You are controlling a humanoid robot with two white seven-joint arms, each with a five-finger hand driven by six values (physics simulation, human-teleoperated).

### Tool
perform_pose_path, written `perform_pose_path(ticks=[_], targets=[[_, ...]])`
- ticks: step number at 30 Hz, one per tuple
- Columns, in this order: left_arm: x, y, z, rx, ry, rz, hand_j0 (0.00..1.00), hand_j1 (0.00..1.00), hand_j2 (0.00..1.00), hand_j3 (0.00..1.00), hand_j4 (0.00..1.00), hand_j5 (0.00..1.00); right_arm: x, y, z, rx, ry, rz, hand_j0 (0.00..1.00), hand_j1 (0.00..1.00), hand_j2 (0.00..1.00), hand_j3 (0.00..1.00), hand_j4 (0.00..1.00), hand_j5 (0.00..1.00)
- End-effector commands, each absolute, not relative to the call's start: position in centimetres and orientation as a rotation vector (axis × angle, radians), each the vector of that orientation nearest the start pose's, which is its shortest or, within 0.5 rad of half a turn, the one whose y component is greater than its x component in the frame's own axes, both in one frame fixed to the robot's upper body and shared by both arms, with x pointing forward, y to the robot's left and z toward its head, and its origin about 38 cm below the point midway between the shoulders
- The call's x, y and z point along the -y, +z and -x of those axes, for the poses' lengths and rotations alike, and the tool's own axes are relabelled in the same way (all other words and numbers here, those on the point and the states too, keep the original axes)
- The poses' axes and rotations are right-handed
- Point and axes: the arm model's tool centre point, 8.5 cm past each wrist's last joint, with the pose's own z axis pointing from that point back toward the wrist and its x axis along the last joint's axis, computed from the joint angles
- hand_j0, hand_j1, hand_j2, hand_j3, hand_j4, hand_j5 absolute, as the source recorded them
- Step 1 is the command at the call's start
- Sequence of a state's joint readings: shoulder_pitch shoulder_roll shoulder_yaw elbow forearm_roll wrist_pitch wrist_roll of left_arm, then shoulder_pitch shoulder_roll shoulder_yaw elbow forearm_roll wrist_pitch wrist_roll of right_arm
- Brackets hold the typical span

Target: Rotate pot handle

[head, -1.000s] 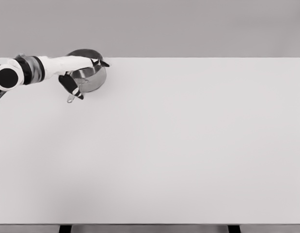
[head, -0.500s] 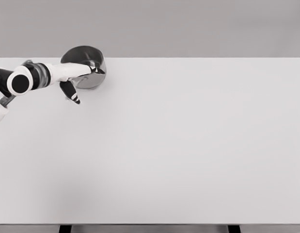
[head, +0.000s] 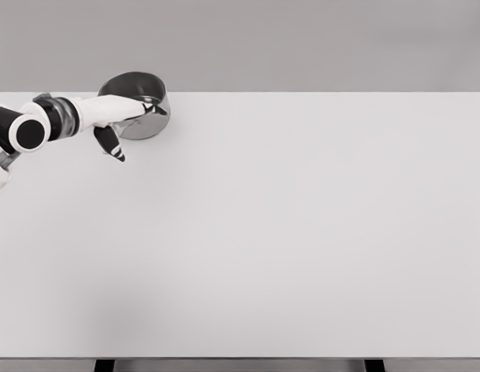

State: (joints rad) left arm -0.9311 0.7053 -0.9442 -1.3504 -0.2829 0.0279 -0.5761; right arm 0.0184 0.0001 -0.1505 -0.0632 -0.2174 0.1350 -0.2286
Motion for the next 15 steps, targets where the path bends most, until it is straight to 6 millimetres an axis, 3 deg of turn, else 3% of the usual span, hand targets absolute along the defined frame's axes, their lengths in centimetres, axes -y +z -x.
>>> perform_pose_path(ticks=[1, 15], targets=[[-26.7, 21.9, -50.3, 1.064, -1.753, -0.500, 1.00, 1.00, 1.00, 1.00, 1.00, 1.00, 28.8, -25.9, 1.1, -0.115, -0.361, 0.288, 1.00, 1.00, 1.00, 1.00, 1.00, 1.00], [-29.0, 21.5, -50.9, 1.031, -1.709, -0.553, 1.00, 1.00, 1.00, 1.00, 1.00, 1.00, 28.8, -25.9, 1.1, -0.115, -0.361, 0.288, 1.00, 1.00, 1.00, 1.00, 1.00, 1.00]])
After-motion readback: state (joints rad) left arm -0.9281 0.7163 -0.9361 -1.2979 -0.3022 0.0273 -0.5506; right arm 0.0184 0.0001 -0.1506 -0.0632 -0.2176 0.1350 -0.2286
